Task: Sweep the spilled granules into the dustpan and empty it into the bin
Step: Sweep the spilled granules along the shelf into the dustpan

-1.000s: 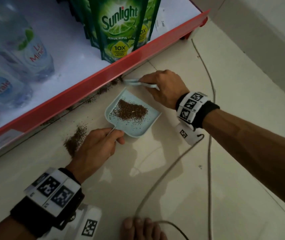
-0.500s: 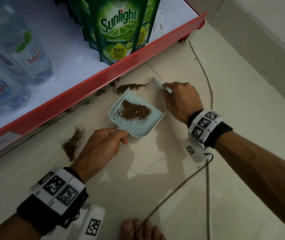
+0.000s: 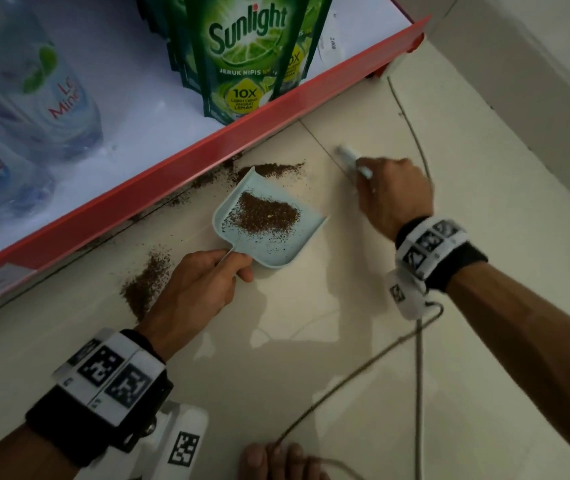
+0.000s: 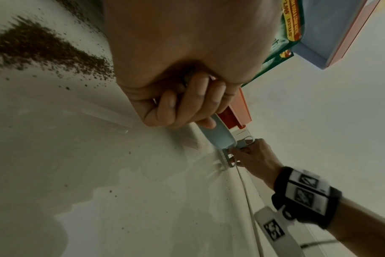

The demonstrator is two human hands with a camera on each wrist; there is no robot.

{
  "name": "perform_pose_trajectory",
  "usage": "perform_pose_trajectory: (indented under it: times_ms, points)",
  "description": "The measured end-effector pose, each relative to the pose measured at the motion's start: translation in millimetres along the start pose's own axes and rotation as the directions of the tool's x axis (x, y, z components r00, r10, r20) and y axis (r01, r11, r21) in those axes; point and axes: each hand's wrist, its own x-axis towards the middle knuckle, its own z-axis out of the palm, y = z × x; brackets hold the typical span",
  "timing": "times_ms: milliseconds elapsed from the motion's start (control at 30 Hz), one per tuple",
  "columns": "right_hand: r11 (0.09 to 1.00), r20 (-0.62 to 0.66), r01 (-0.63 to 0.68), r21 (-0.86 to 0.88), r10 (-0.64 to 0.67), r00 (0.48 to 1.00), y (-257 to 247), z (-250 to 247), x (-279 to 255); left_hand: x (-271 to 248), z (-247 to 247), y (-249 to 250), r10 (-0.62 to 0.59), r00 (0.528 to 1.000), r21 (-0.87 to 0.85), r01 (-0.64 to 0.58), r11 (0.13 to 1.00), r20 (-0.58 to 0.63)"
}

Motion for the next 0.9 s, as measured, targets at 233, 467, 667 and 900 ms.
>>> perform_pose_trajectory:
  times_ms: [233,467,667,900]
  points:
    - [0.913,-0.271,0.199,0.355,-0.103,0.957,-22,-16,-36,0,-3,-5,-0.012,1.000,-0.008,0.012,1.000,0.005]
    - [0.976,-0.026,-0.212,-0.050,0.211,0.977,41,-15,-17,-5,-3,-4,0.046,0.999,0.012,-0.046,0.999,-0.001]
    - [0.935,-0.056,0.122,0.333,-0.109,0.992,-35,-6,-79,-3,-3,-6,0.063,0.998,0.018,-0.063,0.998,0.016]
    - [0.952,-0.224,-0.061,0.301,0.132,0.966,18,-27,-28,0,-7,-5,0.051,0.999,0.022,-0.051,0.998,-0.012]
